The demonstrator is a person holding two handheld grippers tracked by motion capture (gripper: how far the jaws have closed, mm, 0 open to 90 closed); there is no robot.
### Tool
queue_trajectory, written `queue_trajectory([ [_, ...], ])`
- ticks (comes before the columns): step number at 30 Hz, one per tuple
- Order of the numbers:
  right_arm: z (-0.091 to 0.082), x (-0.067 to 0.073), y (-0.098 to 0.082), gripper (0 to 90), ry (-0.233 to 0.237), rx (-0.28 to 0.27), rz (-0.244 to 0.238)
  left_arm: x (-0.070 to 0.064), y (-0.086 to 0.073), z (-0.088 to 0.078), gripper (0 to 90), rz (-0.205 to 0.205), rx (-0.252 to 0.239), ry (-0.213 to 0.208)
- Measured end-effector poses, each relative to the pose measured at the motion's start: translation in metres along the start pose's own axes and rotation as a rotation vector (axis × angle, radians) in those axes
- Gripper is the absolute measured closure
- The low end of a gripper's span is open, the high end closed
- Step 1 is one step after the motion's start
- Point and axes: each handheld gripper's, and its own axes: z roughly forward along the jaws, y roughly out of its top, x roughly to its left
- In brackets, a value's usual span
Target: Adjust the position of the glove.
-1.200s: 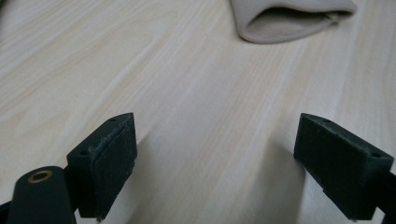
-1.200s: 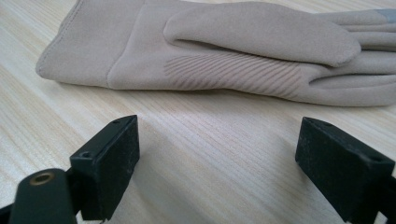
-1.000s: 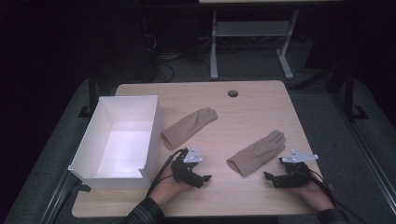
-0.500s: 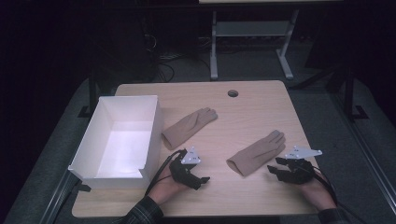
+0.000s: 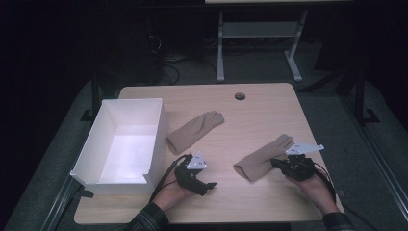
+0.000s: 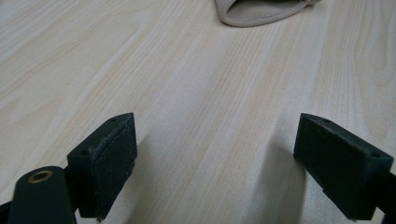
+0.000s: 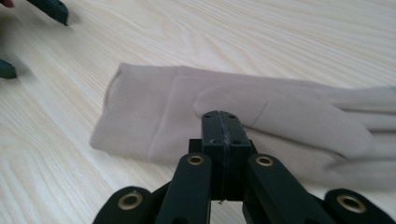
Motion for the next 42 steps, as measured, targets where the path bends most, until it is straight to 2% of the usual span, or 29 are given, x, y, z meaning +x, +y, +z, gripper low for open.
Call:
queue_trajectory([
  [18,0.049,0.029,0.031,90.0,0.115,0.028,-0.072,0.0,0.0,0.0,12.5,0.002,0.0,0.001],
  [27,0.073,0.039,0.04,90.0,0.131,0.059,-0.088,0.0,0.0,0.0,12.6,0.007,0.0,0.003],
  [30,0.078,0.041,0.037,90.0,0.128,0.096,-0.105,0.0,0.0,0.0,12.6,0.003,0.0,0.001],
  [31,0.078,0.041,0.036,90.0,0.131,0.083,-0.099,0.0,0.0,0.0,12.5,0.002,0.0,0.001],
  [42,0.066,0.039,0.027,90.0,0.151,0.101,-0.097,0.0,0.001,0.0,12.6,0.011,0.001,0.004],
])
